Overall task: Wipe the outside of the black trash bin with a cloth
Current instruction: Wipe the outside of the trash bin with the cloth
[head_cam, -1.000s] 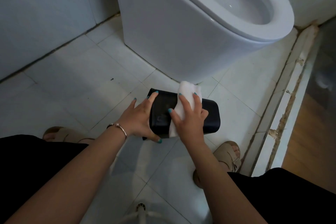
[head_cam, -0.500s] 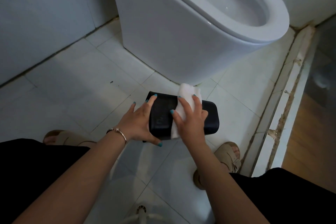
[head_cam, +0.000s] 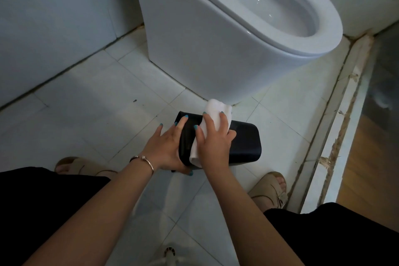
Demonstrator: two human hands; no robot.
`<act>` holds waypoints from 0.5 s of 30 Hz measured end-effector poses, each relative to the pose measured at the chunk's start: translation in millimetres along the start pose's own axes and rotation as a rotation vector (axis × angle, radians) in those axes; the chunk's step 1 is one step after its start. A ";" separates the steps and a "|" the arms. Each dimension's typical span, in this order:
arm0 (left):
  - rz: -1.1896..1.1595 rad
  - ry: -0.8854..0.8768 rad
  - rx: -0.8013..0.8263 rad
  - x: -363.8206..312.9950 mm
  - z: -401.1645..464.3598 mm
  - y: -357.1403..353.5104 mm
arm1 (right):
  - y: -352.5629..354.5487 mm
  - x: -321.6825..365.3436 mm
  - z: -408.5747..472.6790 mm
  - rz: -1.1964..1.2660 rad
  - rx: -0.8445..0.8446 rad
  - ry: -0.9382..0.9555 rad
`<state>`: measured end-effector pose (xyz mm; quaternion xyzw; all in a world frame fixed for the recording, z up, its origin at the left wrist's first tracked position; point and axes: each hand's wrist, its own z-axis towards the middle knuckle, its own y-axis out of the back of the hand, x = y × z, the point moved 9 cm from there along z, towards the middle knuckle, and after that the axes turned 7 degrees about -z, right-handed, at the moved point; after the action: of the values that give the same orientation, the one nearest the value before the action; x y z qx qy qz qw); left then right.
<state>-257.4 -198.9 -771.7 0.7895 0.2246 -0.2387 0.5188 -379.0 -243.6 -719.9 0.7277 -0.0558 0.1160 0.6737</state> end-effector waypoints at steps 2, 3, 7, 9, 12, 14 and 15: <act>-0.030 0.000 -0.014 -1.5 0.6 -1.0 | -2.4 0.5 0.9 -0.008 0.003 -0.058; -0.049 -0.002 -0.014 -3.1 1.3 -1.8 | -3.0 3.1 1.3 0.012 0.002 -0.094; -0.022 -0.013 0.015 -6.7 0.8 -5.5 | -3.4 21.6 0.9 0.043 -0.003 -0.077; -0.009 0.005 0.001 -3.9 -1.7 -3.3 | -1.8 22.0 1.4 0.040 -0.004 0.003; -0.030 0.015 -0.020 -2.1 -2.4 0.4 | 2.4 3.8 5.3 -0.013 -0.015 0.040; -0.050 0.008 -0.013 -3.4 -3.5 1.0 | 4.2 -14.4 7.3 -0.022 -0.020 0.008; -0.072 0.007 -0.008 -5.2 -3.8 1.8 | 5.0 -22.0 7.6 -0.023 -0.026 0.002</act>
<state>-259.9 -196.5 -765.9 0.7797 0.2558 -0.2537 0.5121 -400.7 -253.3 -721.0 0.7195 -0.0484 0.1082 0.6843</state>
